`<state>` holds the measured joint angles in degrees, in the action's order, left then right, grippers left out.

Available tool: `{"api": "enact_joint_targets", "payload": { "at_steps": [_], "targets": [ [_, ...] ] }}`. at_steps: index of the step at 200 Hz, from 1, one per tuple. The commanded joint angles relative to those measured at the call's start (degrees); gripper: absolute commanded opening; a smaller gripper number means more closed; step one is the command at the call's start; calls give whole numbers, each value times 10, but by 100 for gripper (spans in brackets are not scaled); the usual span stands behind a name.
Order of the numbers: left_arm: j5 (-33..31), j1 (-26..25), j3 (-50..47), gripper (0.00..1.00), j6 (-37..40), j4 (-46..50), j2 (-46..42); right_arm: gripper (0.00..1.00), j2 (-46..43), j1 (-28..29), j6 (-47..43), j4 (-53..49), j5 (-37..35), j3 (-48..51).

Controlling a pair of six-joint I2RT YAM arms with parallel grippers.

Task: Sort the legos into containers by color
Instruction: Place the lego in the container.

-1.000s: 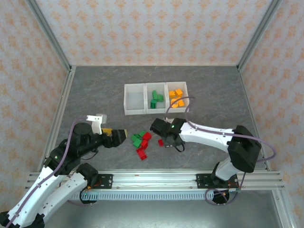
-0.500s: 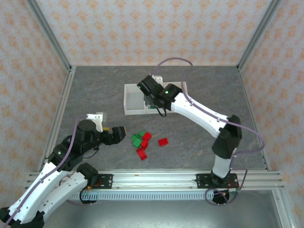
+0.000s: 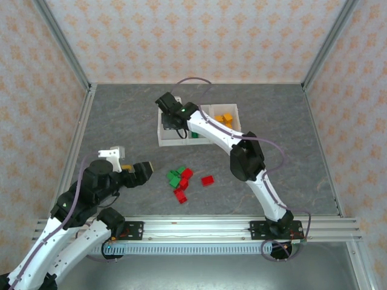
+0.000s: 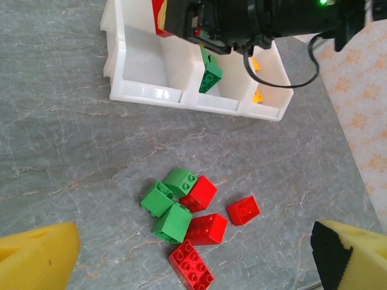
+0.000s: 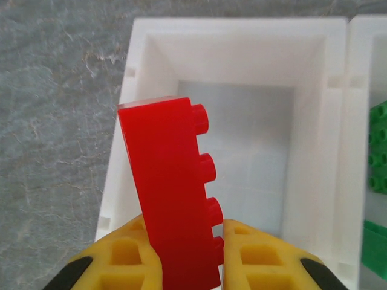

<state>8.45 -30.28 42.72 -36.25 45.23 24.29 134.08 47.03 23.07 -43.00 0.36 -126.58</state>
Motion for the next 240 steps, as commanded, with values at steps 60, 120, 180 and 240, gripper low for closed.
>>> {"api": "enact_joint_targets", "payload": {
  "at_steps": [60, 120, 180, 240],
  "targets": [
    [-19, -4, 33, 99, 0, 43, 4, 38, 43, -15, 6, 29, 25, -43],
    [-33, -4, 54, 99, 23, 40, 19, 69, -9, -16, 13, -26, 22, -96],
    [-21, -4, 41, 99, 23, 13, 18, 86, -178, -12, -33, -97, 5, -17],
    [-2, -4, 12, 99, 49, 1, 14, 100, -403, 23, 81, -60, 6, 315]
  ]
}}
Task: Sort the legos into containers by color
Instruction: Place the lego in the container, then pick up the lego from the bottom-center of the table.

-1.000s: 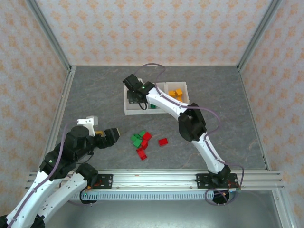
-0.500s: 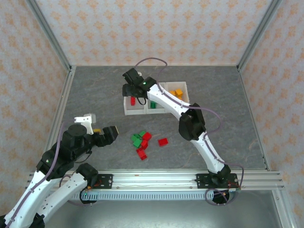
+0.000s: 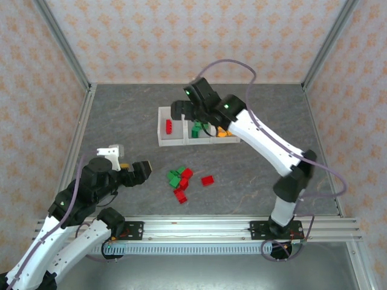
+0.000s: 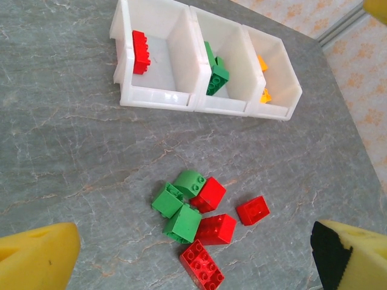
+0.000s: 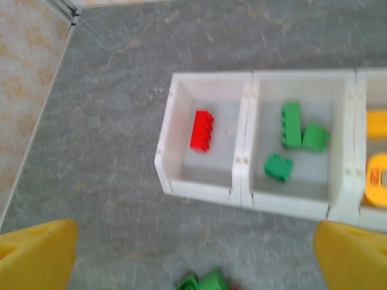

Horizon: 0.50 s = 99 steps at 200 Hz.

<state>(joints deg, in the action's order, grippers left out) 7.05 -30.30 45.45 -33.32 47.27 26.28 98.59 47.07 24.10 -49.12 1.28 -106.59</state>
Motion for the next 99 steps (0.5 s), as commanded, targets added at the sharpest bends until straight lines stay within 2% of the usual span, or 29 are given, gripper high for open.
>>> {"api": "enact_joint_targets", "payload": {
  "at_steps": [1, 21, 49, 76, 99],
  "targets": [
    [13, -4, -16, 99, 19, -19, -6, 100, -51, 23, 73, 3, -1, 117],
    [27, -4, -25, 99, 19, -30, -9, 100, -90, 69, 114, 28, 9, 215],
    [44, -4, -30, 99, 20, -30, -23, 100, -102, 138, 78, 63, 36, 304],
    [51, -4, -15, 99, 20, 2, -36, 100, -78, 189, 8, 52, 16, 329],
    [55, -4, -4, 99, 25, 53, -54, 99, -59, 197, -34, 46, 3, 331]
  ]
}}
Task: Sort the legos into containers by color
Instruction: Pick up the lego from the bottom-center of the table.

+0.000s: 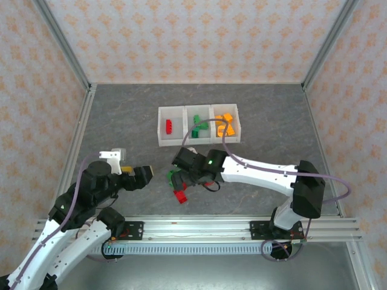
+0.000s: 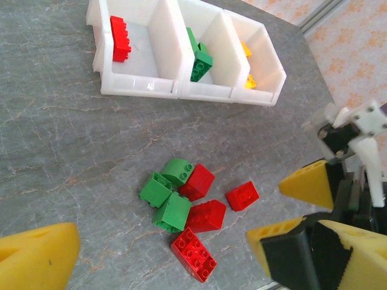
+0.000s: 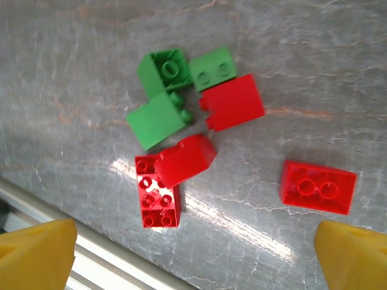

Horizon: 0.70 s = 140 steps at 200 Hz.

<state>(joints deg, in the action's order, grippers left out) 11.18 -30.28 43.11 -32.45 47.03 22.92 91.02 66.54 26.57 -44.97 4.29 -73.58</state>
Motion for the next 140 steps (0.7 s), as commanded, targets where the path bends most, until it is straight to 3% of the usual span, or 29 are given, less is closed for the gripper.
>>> {"api": "enact_joint_targets", "payload": {
  "at_steps": [1, 60, 140],
  "targets": [
    [14, -4, 20, 99, 17, 58, -22, 99, 18, 3, -60, 5, -27, 1],
    [-2, -4, 59, 99, 28, 171, -63, 90, 109, 3, -167, -9, -42, -45],
    [7, -4, 51, 99, 23, 159, -70, 68, 178, -4, -238, -8, -34, -93]
  ]
}}
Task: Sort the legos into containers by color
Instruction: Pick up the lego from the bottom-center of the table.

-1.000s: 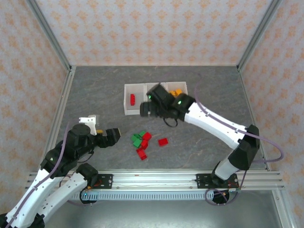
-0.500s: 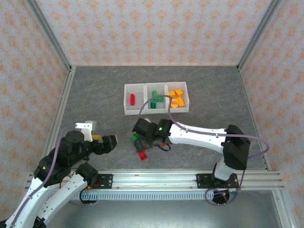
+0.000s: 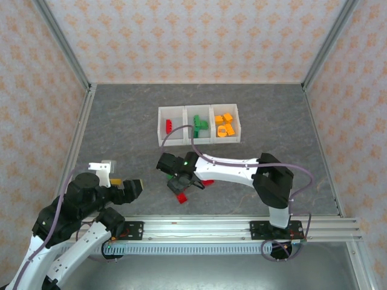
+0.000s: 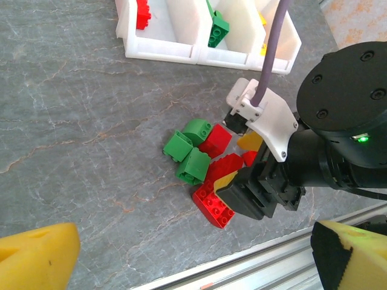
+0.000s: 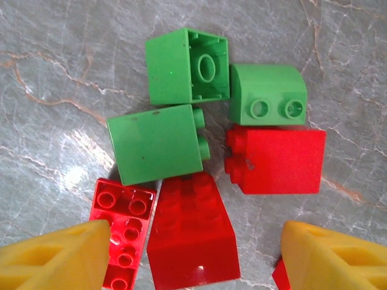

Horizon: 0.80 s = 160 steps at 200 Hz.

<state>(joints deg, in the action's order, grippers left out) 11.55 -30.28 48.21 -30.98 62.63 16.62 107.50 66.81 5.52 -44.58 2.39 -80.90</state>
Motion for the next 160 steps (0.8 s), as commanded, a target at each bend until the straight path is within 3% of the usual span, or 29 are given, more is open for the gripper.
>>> {"api": "enact_joint_targets", "payload": {
  "at_steps": [1, 61, 160],
  "targets": [
    [3, -4, 0, 99, 8, 2, -8, 68, 14, -7, -27, -12, -14, -20],
    [6, -4, -7, 99, 11, -5, -11, 53, 21, -11, -30, -14, -1, -15],
    [-12, -4, -38, 99, 6, -66, -19, 47, 18, -12, -24, -16, 15, 6]
  ]
}}
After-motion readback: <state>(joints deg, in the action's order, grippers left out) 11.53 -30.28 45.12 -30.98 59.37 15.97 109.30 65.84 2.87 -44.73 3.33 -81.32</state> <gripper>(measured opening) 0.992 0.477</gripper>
